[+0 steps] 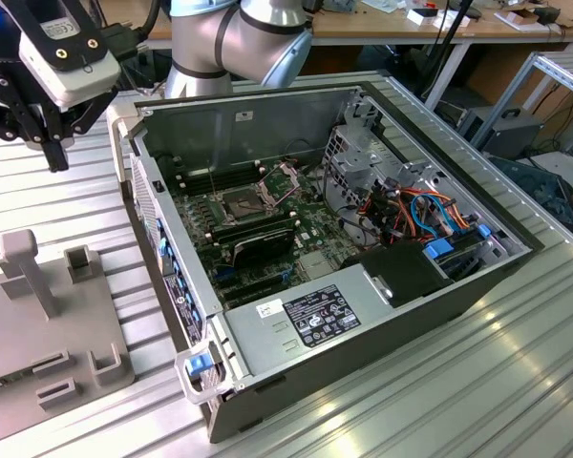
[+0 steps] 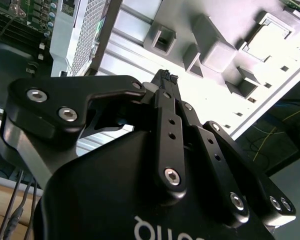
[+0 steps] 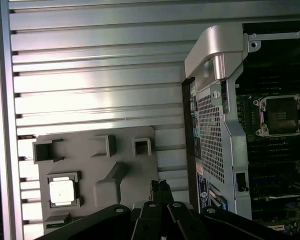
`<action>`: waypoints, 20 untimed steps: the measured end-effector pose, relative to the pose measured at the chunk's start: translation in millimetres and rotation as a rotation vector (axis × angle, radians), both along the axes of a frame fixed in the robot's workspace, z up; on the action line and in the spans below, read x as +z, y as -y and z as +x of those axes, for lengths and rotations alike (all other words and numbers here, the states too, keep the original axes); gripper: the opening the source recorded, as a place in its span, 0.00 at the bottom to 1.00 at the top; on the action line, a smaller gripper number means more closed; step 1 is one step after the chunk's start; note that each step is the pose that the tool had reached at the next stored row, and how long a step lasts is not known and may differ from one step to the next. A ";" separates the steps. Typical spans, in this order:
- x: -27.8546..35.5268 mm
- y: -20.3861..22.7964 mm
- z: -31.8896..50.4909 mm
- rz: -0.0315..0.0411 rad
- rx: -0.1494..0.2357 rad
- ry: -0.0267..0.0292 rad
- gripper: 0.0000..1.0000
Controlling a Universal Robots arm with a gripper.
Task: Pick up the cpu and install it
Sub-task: 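Reach for the cpu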
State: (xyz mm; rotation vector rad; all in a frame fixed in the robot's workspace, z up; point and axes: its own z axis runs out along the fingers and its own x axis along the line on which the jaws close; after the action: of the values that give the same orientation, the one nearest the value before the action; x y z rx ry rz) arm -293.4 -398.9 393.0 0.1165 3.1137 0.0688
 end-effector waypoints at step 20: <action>0.0 0.0 -13.6 0.0000 0.000 0.0000 0.11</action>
State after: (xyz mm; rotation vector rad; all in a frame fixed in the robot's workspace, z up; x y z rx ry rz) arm -307.0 -398.9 393.0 0.1166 3.1137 0.0689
